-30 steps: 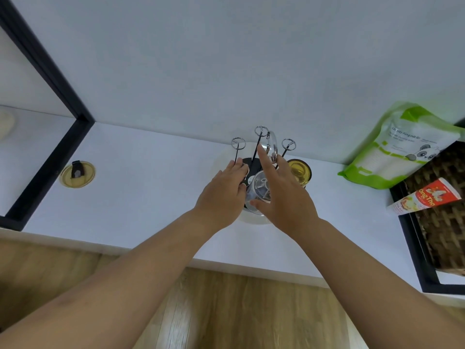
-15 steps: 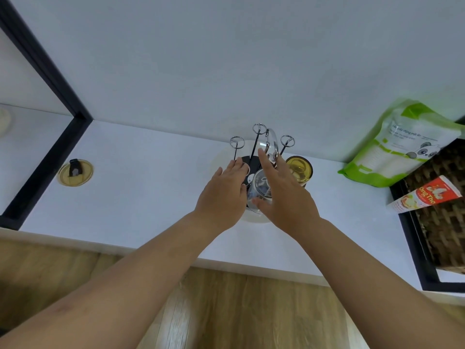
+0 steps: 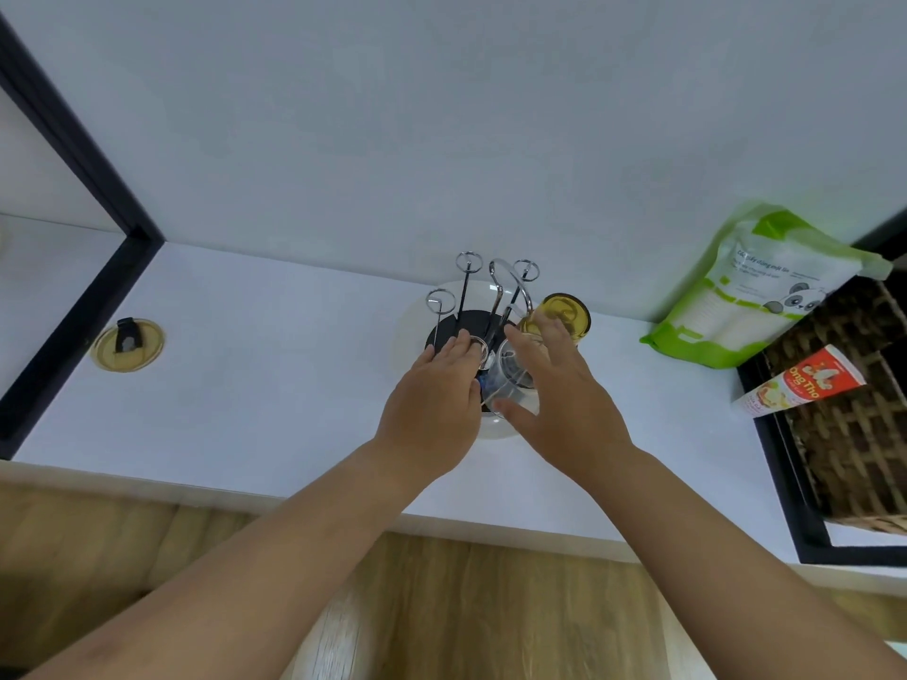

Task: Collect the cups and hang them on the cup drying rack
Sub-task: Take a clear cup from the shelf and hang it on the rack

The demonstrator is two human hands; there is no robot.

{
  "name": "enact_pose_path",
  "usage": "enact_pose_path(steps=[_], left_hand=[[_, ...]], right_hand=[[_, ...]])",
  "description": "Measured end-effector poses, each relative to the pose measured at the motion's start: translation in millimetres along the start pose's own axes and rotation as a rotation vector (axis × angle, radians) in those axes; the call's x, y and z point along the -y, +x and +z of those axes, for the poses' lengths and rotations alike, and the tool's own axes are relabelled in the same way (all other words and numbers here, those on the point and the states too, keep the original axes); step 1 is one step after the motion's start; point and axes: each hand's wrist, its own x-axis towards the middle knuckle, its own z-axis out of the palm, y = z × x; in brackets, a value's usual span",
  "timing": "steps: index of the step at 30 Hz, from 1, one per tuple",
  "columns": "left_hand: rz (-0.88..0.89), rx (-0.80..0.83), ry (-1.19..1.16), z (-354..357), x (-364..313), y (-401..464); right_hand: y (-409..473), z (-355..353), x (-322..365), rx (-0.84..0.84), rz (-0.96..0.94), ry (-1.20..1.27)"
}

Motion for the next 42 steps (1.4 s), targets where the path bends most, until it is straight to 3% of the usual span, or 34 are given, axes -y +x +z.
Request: enact_pose_path(steps=[10, 17, 42], left_hand=[[0.13, 0.016, 0.084, -0.9, -4.0, -1.7], [0.036, 0.034, 0.131, -17.5, 24.7, 22.4], [0.008, 0.11, 0.13, -22.7, 24.9, 12.4]], right_hand=[[-0.8, -10.9, -16.3, 0.024, 0.054, -0.001], [4.2, -17.2, -31.9, 0.074, 0.079, -0.041], [10.8, -26.9, -38.7, 0.025, 0.078, 0.03]])
